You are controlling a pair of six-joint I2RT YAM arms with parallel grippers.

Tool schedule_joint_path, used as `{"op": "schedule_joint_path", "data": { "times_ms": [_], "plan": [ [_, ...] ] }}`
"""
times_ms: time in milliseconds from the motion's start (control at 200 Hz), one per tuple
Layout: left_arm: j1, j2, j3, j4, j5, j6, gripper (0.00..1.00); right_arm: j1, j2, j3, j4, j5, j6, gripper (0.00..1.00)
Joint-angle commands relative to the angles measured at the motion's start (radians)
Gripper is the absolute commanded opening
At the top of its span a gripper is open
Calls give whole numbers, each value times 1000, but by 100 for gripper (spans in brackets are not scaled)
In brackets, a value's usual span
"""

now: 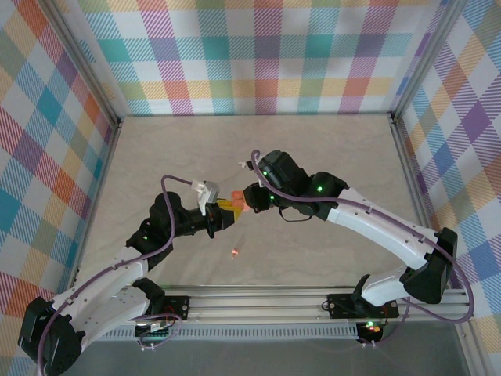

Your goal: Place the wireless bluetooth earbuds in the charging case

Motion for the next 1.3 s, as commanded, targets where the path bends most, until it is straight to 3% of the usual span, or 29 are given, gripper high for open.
{"op": "schedule_joint_path", "data": {
  "times_ms": [0, 470, 660, 825, 910, 1080, 1295],
  "plan": [
    [-4, -18, 27, 165, -47, 27, 0, 7, -27, 4, -74, -61, 37, 20],
    [-12, -45, -4, 184, -34, 43, 0, 4, -16, 119, -108, -69, 14, 40],
    [-13, -39, -20, 227, -28, 66, 0, -13, -65, 143, -73, -163, 11, 55],
    [-15, -46, -29, 251, -24, 92, 0, -53, -103, 140, -45, -260, 20, 58],
    [-16, -54, -35, 251, -20, 101, 0, -76, -129, 134, -38, -271, 23, 53],
    [-19, -76, -53, 257, -22, 120, 0, -120, -151, 104, -45, -268, 14, 32],
    [-22, -90, -64, 245, -21, 160, 0, -120, -96, 91, -26, -380, -9, 16]
  ]
}}
